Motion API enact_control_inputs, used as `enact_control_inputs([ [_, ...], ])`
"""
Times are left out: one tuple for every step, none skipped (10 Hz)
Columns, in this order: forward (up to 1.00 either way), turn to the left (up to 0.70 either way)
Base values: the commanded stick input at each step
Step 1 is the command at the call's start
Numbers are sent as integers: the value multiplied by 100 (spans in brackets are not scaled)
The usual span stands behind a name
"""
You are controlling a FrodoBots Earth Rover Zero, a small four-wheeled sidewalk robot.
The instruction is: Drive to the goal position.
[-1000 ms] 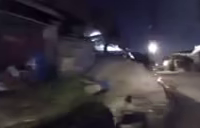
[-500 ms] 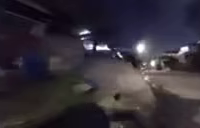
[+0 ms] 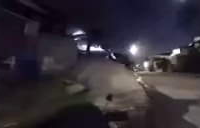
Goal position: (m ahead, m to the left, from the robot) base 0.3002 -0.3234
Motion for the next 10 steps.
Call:
enact_control_inputs([
  [0, -85],
  [0, -85],
  [0, -85],
  [0, -85],
  [0, -85],
  [0, -85],
  [0, -85],
  [0, -85],
  [0, -85],
  [0, -85],
])
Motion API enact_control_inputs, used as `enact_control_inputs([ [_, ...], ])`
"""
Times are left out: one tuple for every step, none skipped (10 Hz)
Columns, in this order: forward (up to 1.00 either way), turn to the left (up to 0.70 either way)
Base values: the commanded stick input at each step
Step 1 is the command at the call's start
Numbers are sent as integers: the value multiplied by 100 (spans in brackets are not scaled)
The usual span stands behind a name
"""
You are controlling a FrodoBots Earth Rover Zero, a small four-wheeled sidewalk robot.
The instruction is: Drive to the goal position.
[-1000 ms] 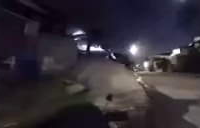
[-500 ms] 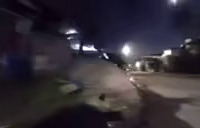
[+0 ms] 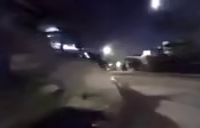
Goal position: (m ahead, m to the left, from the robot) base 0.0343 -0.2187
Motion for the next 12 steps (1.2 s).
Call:
enact_control_inputs([
  [0, -85],
  [0, -85],
  [0, -85],
  [0, -85],
  [0, -85],
  [0, -85],
  [0, -85],
  [0, -85],
  [0, -85],
  [0, -85],
  [0, -85],
  [0, -85],
])
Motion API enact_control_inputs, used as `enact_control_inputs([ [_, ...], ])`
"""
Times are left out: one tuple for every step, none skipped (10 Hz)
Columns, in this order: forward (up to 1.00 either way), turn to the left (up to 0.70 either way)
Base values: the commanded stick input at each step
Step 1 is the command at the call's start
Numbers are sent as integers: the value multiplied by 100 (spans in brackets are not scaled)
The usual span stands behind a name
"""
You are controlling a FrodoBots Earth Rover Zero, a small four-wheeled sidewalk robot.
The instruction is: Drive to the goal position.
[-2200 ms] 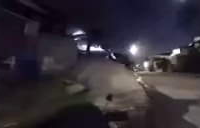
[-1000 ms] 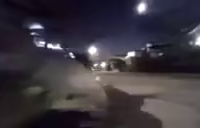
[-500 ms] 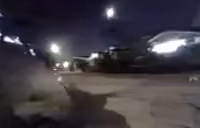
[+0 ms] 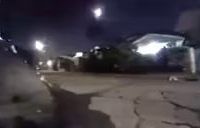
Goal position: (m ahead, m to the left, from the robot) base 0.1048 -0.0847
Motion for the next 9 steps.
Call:
enact_control_inputs([
  [0, -85],
  [0, -85],
  [0, -85],
  [0, -85],
  [0, -85],
  [0, -85],
  [0, -85],
  [0, -85],
  [0, -85],
])
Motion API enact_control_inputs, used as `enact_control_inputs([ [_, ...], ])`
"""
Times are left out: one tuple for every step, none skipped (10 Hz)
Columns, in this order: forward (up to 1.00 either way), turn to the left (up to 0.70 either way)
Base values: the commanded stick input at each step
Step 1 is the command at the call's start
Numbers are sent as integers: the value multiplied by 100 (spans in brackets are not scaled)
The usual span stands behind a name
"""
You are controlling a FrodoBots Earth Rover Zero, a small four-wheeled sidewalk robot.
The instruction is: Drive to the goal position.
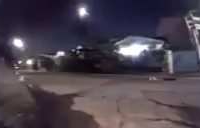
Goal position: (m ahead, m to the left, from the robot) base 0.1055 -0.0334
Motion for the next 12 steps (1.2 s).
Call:
enact_control_inputs([
  [0, -85],
  [0, -85],
  [0, -85],
  [0, -85],
  [0, -85],
  [0, -85],
  [0, -85],
  [0, -85],
  [0, -85],
  [0, -85],
  [0, -85],
  [0, -85],
])
